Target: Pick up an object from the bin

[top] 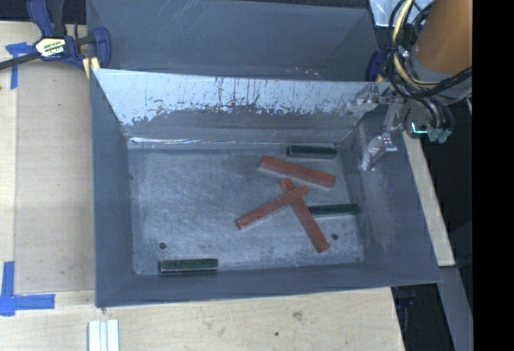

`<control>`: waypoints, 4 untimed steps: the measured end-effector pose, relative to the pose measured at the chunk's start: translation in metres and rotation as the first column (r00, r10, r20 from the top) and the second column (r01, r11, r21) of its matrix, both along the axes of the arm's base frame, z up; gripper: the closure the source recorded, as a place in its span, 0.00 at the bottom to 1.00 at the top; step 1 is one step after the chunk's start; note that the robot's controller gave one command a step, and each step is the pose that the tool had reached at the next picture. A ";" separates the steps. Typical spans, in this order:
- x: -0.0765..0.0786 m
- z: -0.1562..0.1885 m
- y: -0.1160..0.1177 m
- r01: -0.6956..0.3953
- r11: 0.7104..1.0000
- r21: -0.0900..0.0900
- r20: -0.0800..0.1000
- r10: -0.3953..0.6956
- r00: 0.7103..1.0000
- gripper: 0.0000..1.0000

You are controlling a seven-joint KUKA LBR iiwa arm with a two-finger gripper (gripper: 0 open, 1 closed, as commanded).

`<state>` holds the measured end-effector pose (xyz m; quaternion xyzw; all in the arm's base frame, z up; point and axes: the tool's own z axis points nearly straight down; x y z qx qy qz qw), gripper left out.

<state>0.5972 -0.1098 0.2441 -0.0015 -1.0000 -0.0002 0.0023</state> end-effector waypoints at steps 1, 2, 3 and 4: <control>0.001 0.005 0.000 -0.002 1.000 -0.001 0.008 0.002 1.000 0.00; -0.004 -0.035 0.006 0.023 1.000 -0.002 0.016 -0.023 1.000 0.00; -0.004 -0.097 0.012 -0.055 0.998 -0.002 0.012 0.055 0.998 0.00; -0.010 -0.131 0.018 -0.072 0.997 0.000 0.004 0.072 0.997 0.00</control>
Offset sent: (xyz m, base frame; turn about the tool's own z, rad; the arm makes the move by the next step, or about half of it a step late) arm -0.0220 0.0238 -0.1359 0.0757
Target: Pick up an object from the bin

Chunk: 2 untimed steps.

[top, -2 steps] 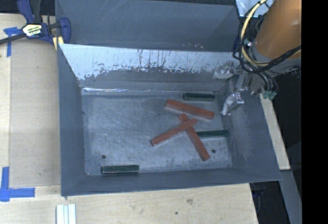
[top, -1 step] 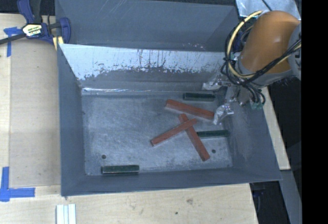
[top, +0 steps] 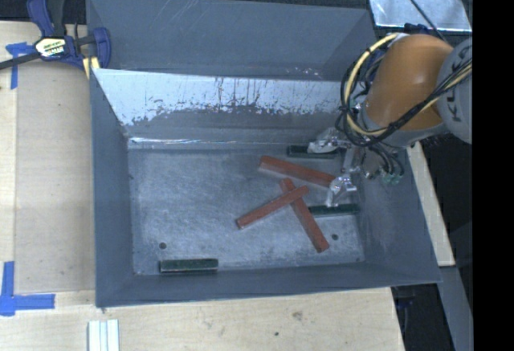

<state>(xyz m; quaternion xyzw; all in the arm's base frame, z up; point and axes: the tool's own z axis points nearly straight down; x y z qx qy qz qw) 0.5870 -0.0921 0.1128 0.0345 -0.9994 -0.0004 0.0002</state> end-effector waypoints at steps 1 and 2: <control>0.028 -0.022 0.000 0.080 0.997 -0.007 0.063 -0.080 0.995 1.00; 0.026 -0.026 0.001 0.079 0.997 -0.006 0.057 -0.079 0.995 1.00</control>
Offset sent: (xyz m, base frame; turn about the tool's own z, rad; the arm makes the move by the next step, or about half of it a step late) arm 0.0000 0.0000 0.0000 0.0000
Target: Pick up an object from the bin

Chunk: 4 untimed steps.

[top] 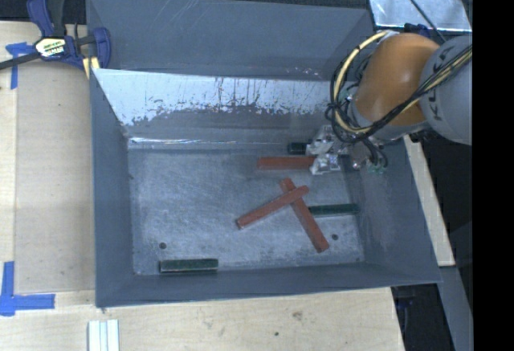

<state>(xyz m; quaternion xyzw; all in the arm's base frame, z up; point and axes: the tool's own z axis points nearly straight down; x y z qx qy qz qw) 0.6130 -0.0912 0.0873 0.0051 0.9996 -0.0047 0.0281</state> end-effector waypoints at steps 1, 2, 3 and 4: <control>-0.009 0.003 0.001 -0.002 1.000 0.004 -0.024 0.003 1.000 1.00; -0.009 0.003 0.001 -0.003 1.000 0.004 -0.024 0.004 1.000 1.00; -0.009 0.003 0.001 -0.003 1.000 0.004 -0.024 0.004 1.000 1.00; -0.009 0.003 0.001 -0.004 1.000 0.004 -0.024 0.004 1.000 1.00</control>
Offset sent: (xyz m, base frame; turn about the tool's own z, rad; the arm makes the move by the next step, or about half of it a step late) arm 0.0000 0.0000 0.0000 0.0000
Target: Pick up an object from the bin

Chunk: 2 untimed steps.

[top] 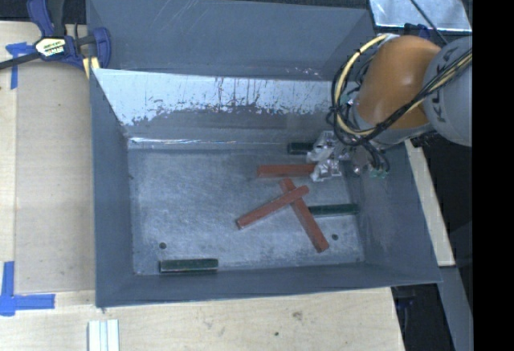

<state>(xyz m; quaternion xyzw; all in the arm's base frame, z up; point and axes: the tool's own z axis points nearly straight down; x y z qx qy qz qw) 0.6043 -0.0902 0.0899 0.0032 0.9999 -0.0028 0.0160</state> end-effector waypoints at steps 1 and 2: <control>0.000 0.000 0.000 0.000 1.000 0.000 0.000 0.000 1.000 1.00; 0.000 0.000 0.000 0.000 1.000 0.000 0.000 0.000 1.000 1.00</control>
Offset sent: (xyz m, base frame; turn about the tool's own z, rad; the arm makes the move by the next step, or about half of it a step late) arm 0.0000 0.0000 0.0000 0.0000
